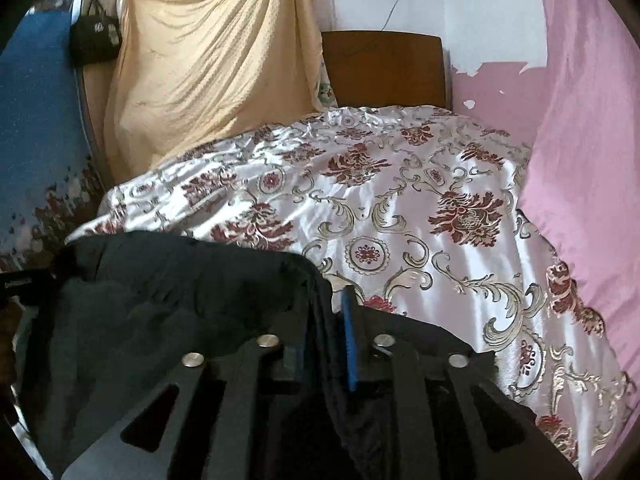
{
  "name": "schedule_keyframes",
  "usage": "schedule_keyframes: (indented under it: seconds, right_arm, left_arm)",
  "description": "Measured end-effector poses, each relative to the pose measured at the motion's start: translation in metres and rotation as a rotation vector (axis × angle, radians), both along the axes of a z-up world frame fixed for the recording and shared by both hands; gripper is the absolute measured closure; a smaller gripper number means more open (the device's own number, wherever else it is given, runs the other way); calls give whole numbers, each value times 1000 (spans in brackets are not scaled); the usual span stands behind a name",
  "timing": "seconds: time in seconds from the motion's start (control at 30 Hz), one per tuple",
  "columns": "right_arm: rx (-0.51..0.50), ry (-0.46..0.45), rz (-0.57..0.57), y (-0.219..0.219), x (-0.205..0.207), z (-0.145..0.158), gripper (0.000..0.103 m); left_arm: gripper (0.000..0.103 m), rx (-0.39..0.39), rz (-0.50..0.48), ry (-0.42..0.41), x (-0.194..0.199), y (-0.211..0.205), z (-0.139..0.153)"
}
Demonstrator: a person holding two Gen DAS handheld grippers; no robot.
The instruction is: Fold large clothes
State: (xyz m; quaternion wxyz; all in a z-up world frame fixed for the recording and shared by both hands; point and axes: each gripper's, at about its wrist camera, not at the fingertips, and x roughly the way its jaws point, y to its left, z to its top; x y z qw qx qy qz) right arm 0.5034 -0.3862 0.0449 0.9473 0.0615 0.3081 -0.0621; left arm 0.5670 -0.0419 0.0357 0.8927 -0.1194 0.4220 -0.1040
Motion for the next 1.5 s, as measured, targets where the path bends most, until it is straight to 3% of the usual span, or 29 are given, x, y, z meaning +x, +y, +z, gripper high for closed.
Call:
schedule_keyframes:
  seconds: [0.03, 0.1, 0.13, 0.17, 0.23, 0.27, 0.37, 0.53, 0.7, 0.83, 1.03, 1.17, 1.37, 1.5]
  right_arm:
    - [16, -19, -5, -3, -4, 4, 56]
    - [32, -70, -6, -6, -14, 10, 36]
    - [34, -88, -2, -6, -18, 12, 34]
    - [33, -110, 14, -5, -25, 17, 33]
    - [22, -120, 47, 0, -36, 21, 28]
    - [13, -117, 63, 3, -42, 21, 27]
    - [3, -93, 143, 14, -62, 14, 26]
    - [-12, -73, 264, 36, -92, -6, 15]
    - [-34, -42, 345, 55, -96, -28, 14]
    - [-109, -42, 323, 65, -82, -35, 14]
    - [-172, -14, 184, 52, -35, -28, 14]
    - [-165, 24, 104, 26, -12, -35, 14]
    - [7, 73, 57, -13, 5, -56, 13]
    - [77, 92, 75, -21, 16, -74, 10]
  left_arm:
    - [88, -10, -5, -5, -1, 1, 1]
    - [79, -10, -26, -47, -10, 1, 4]
    - [60, -11, -34, -72, -17, 1, 7]
    - [28, -20, -37, -115, -26, 3, 11]
    - [5, -46, 5, -231, -48, 12, 20]
    - [2, -53, 18, -273, -57, 15, 24]
    - [2, -44, -33, -288, -73, 14, 23]
    - [1, 28, -209, -322, -109, -5, -3]
    - [1, 101, -326, -334, -123, -28, -29]
    - [1, 187, -282, -350, -110, -44, -30]
    - [0, 282, -162, -295, -59, -55, -22]
    - [0, 254, -116, -238, -39, -40, -30]
    - [0, 126, -53, -174, -19, -6, -49]
    - [0, 127, -67, -137, -5, -10, -62]
